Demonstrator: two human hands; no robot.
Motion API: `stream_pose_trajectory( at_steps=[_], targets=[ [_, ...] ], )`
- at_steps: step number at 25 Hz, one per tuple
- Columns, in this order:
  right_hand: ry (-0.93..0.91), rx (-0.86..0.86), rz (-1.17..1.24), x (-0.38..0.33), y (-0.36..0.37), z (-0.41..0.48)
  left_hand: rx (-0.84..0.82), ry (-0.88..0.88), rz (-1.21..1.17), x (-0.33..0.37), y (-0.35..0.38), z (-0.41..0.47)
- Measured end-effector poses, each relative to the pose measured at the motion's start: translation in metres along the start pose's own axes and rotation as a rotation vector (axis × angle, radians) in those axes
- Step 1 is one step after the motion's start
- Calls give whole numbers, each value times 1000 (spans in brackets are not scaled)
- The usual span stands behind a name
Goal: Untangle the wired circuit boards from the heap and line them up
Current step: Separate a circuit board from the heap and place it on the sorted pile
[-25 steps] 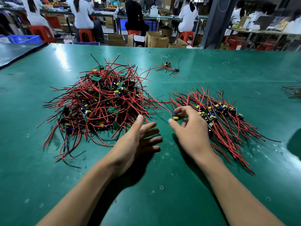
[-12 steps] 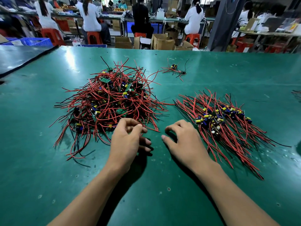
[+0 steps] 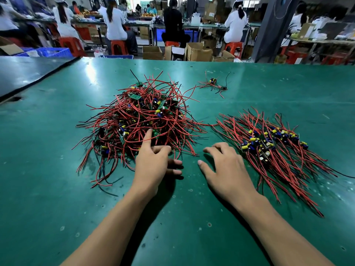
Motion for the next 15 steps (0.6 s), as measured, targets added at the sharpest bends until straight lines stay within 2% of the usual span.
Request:
stream_pose_trajectory(
  at_steps=[6,12,15],
  targets=[
    [-27,-3,73,0,0,0,-121,-2,-10,1,1,5],
    [-15,-18,112,2,-1,2,-7,-106,-289,7,-6,12],
    [-8,-31,128,3,-1,3,-9,-142,-288,8,-4,8]
  ],
)
Point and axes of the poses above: each hand's wrist, its own z-axis towards the middle knuckle, its own y-axis out of the palm, x = y × z, the point moved 3 cm from there along z, towards the middle knuckle, and after that the axes turned 11 degrees about y, right-handed, at the moved point
